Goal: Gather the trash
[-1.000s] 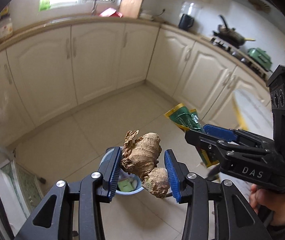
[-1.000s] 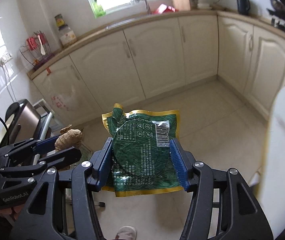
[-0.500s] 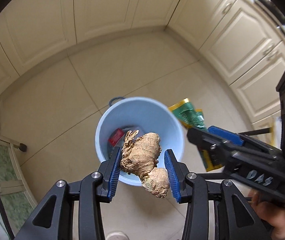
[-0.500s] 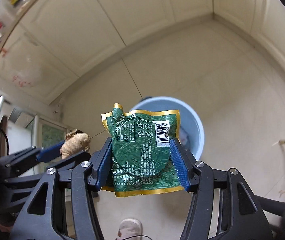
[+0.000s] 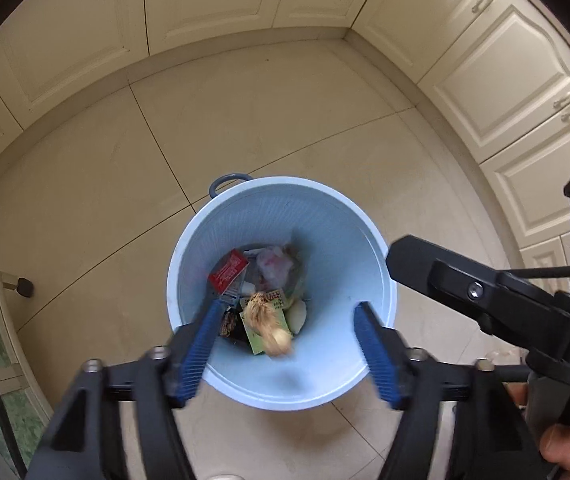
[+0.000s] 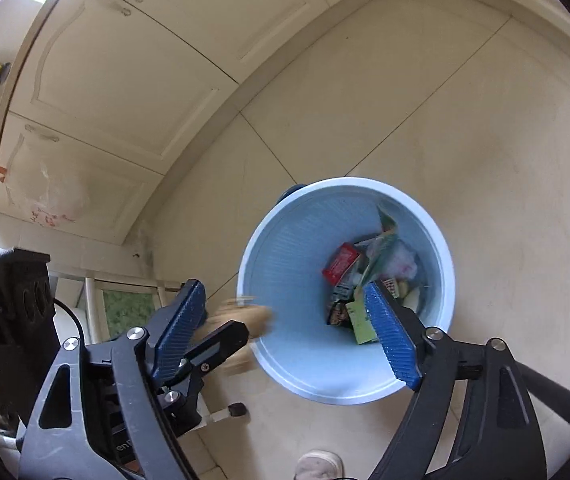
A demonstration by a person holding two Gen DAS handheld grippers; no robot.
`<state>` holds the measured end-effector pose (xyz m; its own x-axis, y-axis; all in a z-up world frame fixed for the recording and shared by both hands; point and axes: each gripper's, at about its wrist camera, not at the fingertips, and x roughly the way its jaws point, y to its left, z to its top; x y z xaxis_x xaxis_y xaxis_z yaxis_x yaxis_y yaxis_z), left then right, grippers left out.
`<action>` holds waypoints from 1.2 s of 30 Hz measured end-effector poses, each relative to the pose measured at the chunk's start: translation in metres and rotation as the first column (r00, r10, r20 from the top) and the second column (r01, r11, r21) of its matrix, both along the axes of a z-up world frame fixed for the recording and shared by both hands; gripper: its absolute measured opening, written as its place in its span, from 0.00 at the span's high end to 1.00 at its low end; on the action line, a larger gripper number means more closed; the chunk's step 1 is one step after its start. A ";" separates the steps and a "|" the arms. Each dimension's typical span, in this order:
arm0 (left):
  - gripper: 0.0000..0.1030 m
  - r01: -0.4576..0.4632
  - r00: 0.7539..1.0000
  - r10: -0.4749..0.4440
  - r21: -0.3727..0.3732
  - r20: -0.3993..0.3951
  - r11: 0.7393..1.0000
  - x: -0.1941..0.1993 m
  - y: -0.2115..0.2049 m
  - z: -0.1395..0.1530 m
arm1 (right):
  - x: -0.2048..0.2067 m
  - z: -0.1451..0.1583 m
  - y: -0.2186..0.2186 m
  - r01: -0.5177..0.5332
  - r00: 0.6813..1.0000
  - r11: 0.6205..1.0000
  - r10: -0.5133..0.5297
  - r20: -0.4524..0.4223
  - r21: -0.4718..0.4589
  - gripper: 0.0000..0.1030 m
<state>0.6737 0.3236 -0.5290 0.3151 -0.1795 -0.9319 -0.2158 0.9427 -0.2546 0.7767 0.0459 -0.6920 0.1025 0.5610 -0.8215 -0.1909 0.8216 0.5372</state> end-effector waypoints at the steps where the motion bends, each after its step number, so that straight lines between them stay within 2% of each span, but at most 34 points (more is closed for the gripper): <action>1: 0.33 -0.003 1.000 0.003 0.005 0.002 1.000 -0.001 -0.007 0.001 | -0.001 0.001 -0.003 0.006 1.000 1.000 -0.006 -0.002 -0.004 0.21; 3: 0.28 -0.007 1.000 0.007 0.010 0.002 1.000 -0.010 -0.009 0.002 | -0.003 0.004 -0.002 0.007 1.000 1.000 -0.007 0.001 -0.008 0.21; 6: 0.28 -0.021 1.000 0.020 0.043 0.011 0.999 -0.016 -0.022 0.009 | -0.006 0.011 0.009 -0.001 1.000 0.999 0.001 0.019 -0.046 0.20; 7: 0.28 -0.031 0.999 0.030 0.055 0.015 0.998 -0.016 -0.041 0.017 | -0.009 0.013 0.011 -0.006 1.000 0.998 0.007 0.027 -0.059 0.20; 9: 0.28 -0.043 0.999 0.042 0.064 0.022 0.997 -0.023 -0.047 0.028 | -0.012 0.022 0.018 -0.016 0.999 0.995 0.021 0.044 -0.096 0.16; 10: 0.28 -0.048 0.999 0.046 0.076 0.025 0.996 -0.027 -0.047 0.033 | -0.014 0.027 0.018 -0.023 0.998 0.994 0.029 0.054 -0.110 0.11; 13: 0.28 -0.057 0.998 0.054 0.124 0.035 0.991 -0.040 -0.049 0.050 | -0.024 0.047 0.020 -0.034 0.993 0.986 0.051 0.104 -0.163 0.09; 15: 0.28 -0.066 0.997 0.060 0.129 0.048 0.989 -0.051 -0.050 0.063 | -0.031 0.061 0.020 -0.037 0.991 0.983 0.059 0.117 -0.178 0.06; 18: 0.27 -0.083 0.994 0.072 0.159 0.079 0.984 -0.070 -0.053 0.088 | -0.046 0.086 0.020 -0.041 0.987 0.974 0.074 0.144 -0.221 0.06; 23: 0.25 -0.118 0.980 0.081 0.204 0.182 0.972 -0.110 -0.059 0.148 | -0.079 0.159 0.026 -0.050 0.961 0.962 0.119 0.250 -0.267 0.00; 25: 0.20 -0.129 0.970 0.078 0.217 0.229 0.968 -0.130 -0.069 0.176 | -0.096 0.195 0.028 -0.048 0.942 0.959 0.135 0.306 -0.278 0.00; 28: 0.18 -0.136 0.949 0.059 0.232 0.310 0.963 -0.159 -0.083 0.215 | -0.125 0.248 0.026 -0.026 0.904 0.954 0.150 0.399 -0.300 0.00; 33: 0.10 -0.148 0.891 0.016 0.256 0.454 0.955 -0.215 -0.122 0.279 | -0.187 0.342 0.004 0.045 0.814 0.951 0.143 0.563 -0.307 0.00; 36: 0.06 -0.155 0.841 -0.026 0.287 0.540 0.945 -0.253 -0.154 0.314 | -0.229 0.390 -0.019 0.104 0.746 0.949 0.125 0.655 -0.299 0.00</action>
